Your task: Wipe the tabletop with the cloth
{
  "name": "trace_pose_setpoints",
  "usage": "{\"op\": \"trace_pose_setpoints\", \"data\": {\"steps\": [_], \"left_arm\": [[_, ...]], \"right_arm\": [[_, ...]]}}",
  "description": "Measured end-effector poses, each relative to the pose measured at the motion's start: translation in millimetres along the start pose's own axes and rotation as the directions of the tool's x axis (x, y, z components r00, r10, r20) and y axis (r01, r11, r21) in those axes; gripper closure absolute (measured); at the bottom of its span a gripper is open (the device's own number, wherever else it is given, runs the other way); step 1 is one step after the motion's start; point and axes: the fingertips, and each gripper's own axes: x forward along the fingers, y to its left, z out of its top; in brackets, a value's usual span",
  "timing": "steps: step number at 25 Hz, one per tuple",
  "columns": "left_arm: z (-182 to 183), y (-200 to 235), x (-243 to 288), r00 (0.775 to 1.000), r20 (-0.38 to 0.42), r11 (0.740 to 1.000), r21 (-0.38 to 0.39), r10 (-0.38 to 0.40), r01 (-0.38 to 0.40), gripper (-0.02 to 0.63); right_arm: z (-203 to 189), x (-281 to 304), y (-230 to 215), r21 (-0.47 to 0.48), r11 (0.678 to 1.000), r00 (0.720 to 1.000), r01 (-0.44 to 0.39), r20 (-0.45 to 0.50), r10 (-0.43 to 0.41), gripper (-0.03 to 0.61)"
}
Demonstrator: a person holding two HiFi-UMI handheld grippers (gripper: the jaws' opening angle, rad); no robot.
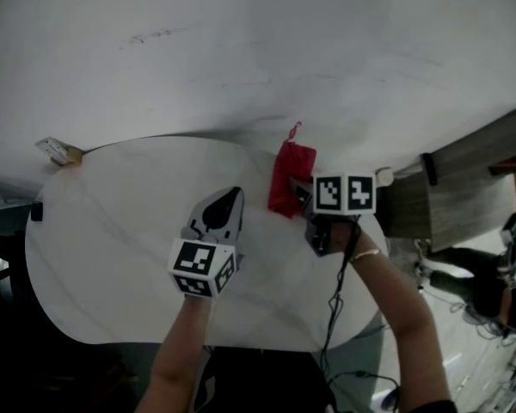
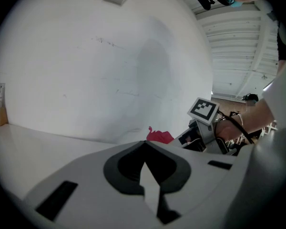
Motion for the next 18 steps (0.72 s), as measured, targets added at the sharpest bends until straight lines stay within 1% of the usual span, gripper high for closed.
{"op": "trace_pose_setpoints", "data": {"steps": [4,7,10,16,18], "left_arm": [[0,-19,6,0.999,-0.001,0.999,0.011,-0.043,0.043,0.612],[-1,-36,12,0.997,-0.007,0.997,0.02,-0.078,0.078,0.612],[-3,-52,17,0.994,-0.012,0.993,0.031,-0.111,0.111,0.612],[-7,-83,26,0.984,-0.027,0.983,0.05,-0.174,0.175,0.612],[-8,-92,27,0.982,-0.031,0.981,0.054,-0.187,0.188,0.612]], "right_arm": [[-5,-26,-28,-0.005,0.996,0.996,0.084,-0.003,-0.084,0.529],[-12,-48,-51,-0.018,0.988,0.988,0.152,-0.011,-0.153,0.529],[-21,-71,-74,-0.013,0.979,0.979,0.202,-0.023,-0.202,0.529],[-41,-118,-121,-0.023,0.949,0.948,0.315,-0.041,-0.316,0.529],[-47,-135,-137,-0.034,0.933,0.932,0.358,-0.044,-0.359,0.529]]}}
